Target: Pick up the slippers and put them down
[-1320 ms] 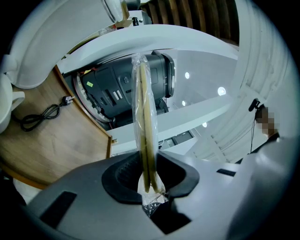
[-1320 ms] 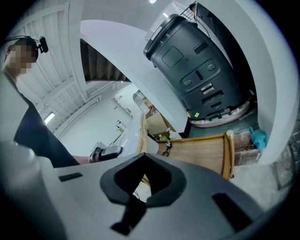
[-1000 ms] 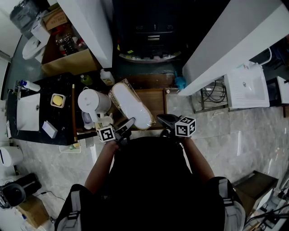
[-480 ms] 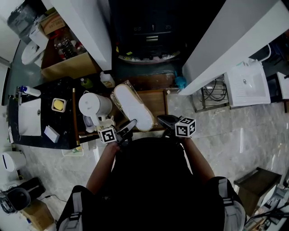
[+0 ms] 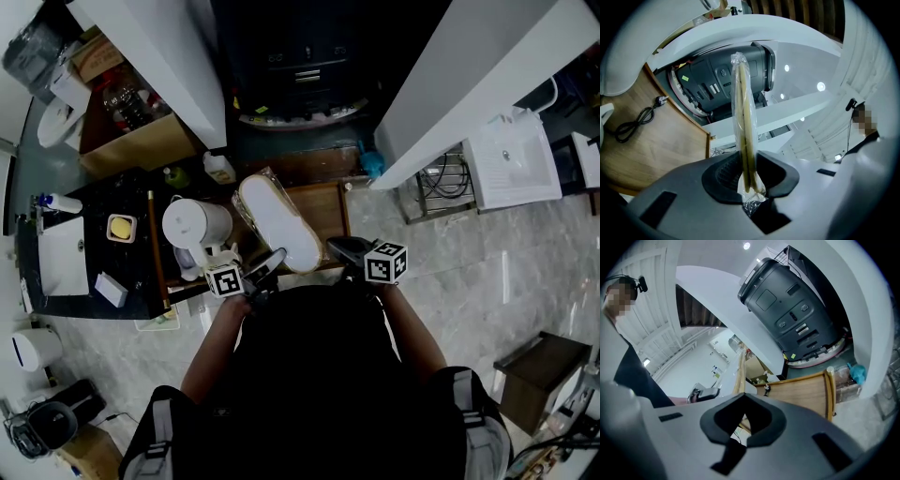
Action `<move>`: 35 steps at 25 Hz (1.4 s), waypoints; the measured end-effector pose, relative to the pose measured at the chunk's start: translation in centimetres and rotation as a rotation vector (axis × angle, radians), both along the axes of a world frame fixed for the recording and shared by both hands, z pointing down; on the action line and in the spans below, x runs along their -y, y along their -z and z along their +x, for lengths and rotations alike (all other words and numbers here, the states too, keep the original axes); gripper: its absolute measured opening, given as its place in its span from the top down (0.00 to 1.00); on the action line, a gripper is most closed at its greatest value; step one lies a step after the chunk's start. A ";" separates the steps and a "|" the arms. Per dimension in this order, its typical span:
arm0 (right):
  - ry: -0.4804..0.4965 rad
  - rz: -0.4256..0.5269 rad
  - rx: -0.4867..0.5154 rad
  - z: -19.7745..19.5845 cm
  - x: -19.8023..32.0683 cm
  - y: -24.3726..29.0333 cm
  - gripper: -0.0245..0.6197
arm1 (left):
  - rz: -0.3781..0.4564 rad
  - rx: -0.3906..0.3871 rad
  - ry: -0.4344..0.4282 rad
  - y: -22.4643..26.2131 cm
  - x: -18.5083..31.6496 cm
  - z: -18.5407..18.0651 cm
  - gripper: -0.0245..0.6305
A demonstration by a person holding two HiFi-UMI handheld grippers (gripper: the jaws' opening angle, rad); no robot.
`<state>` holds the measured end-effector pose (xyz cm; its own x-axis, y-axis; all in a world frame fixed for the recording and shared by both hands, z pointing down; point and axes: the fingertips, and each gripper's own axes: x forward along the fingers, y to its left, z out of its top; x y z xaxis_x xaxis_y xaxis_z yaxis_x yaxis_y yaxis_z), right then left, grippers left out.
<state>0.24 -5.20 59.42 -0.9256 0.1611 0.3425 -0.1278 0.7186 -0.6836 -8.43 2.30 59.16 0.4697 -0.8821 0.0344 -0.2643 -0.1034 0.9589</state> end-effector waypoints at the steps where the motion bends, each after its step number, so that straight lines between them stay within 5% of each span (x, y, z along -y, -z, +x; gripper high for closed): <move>1: -0.003 0.000 -0.003 0.1 -0.1 -0.1 0.95 | -0.001 -0.001 -0.004 0.0 0.0 -0.1 0.82; 35: -0.337 -0.008 -0.041 5.1 -2.2 -1.0 0.95 | -0.076 -0.068 -0.328 -3.5 0.8 1.7 0.82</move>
